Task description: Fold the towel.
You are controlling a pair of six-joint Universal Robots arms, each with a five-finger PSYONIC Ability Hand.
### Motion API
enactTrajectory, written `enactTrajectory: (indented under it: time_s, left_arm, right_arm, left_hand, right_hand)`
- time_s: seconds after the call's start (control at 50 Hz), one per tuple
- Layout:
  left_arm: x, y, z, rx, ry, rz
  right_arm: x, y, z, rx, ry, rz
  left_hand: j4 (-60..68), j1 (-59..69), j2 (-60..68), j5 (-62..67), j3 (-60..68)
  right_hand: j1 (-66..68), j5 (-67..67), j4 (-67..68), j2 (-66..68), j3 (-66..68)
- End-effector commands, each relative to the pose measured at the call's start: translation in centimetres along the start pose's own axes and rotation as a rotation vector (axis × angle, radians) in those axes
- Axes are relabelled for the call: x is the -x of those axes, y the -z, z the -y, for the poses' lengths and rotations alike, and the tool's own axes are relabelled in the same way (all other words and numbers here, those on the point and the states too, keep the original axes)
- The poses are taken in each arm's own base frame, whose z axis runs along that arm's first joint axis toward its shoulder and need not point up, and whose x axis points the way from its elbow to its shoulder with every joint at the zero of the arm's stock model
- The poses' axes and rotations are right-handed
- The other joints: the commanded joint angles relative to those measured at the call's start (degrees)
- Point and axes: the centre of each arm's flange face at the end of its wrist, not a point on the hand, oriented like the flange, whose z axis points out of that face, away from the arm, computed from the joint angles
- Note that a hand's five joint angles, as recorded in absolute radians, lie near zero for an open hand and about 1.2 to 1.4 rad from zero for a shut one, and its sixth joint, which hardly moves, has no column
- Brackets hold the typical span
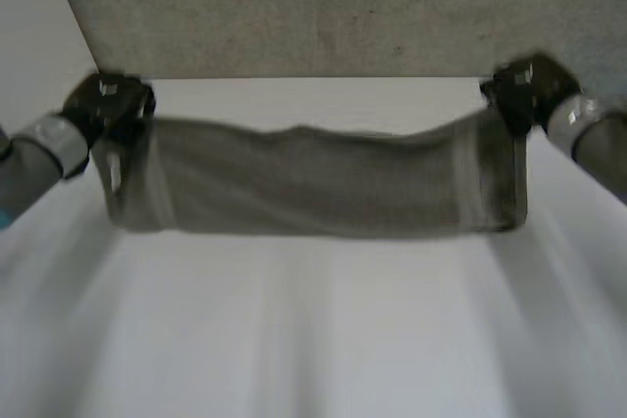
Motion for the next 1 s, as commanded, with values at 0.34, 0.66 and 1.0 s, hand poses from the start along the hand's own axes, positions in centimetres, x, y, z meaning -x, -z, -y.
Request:
enactTrajectory:
  time_s: [0.34, 0.66, 1.0]
  left_arm:
    - [3.2, -0.5, 12.2, -0.428, 0.274, 0.092]
    - [-1.3, 6.7, -2.0, 0.023, 0.215, -0.039]
    - [-0.5, 10.9, 5.2, -0.172, 0.332, -0.087]
  right_arm:
    - [-2.8, 0.8, 7.4, -0.322, -0.198, -0.086]
    - [1.3, 5.3, -2.8, -0.057, -0.132, 0.109]
    - [-4.7, 10.9, 2.6, -0.112, -0.288, 0.004]
  left_hand:
    - [2.2, 6.1, 2.7, 4.2, 2.6]
    - [2.2, 6.1, 2.7, 4.2, 2.6]
    - [2.2, 6.1, 2.7, 4.2, 2.6]
  right_hand:
    - [3.4, 3.4, 3.2, 3.8, 3.9]
    - [3.4, 3.4, 3.2, 3.8, 3.9]
    - [3.4, 3.4, 3.2, 3.8, 3.9]
